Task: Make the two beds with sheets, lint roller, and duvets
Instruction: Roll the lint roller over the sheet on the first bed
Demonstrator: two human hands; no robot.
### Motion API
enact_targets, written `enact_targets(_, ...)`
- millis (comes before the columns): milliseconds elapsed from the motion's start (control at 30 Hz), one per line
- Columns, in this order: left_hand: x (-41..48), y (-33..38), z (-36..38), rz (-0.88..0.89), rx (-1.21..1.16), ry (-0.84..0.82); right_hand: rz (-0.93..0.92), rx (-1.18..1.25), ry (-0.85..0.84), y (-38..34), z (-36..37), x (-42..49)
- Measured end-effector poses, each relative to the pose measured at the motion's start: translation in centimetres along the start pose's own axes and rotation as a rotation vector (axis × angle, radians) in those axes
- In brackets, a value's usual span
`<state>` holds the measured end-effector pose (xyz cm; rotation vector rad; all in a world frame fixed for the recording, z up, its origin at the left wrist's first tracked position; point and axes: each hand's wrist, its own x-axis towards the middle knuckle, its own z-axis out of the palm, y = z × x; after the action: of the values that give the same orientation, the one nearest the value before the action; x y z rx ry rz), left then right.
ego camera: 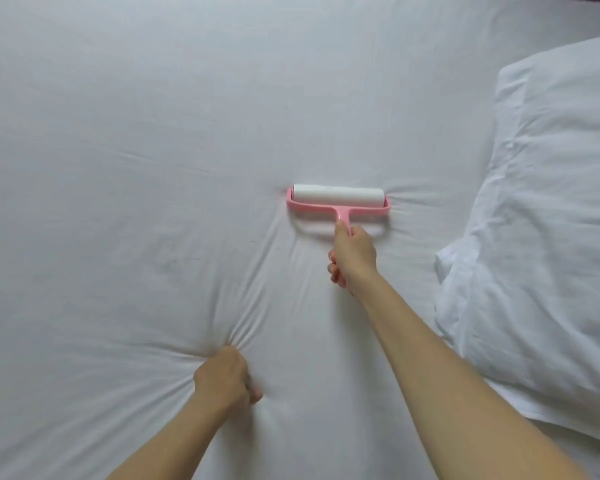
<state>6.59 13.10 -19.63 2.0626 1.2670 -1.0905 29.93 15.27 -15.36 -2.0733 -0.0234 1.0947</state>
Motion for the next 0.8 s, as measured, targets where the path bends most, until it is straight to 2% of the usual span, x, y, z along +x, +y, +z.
enact_targets(300, 1.3, -0.8, 1.0, 0.038, 0.039, -0.008, 0.02, 0.098, -0.037, -12.1, 1.7, 8.9)
enact_targets(433, 1.5, -0.5, 0.9, 0.041, 0.054, -0.018, -0.123, 0.105, 0.056, -13.8, -0.3, 7.7)
enact_targets(533, 1.3, -0.3, 0.4, 0.046, 0.051, -0.041, -0.221, 0.047, 0.121, -9.4, -2.6, 2.9)
enact_targets(600, 1.1, -0.3, 0.1, 0.047, 0.069, -0.055, -0.213, 0.014, 0.149, -3.9, -3.7, -1.9)
enact_targets(700, 0.5, -0.5, -0.1, 0.04, 0.076, -0.085, -0.087, -0.015, 0.181, 6.3, -4.5, -9.8)
enact_targets(800, 0.4, -0.6, -0.3, 0.043, 0.078, -0.074, 0.08, -0.069, 0.29, 14.8, -4.5, -16.4)
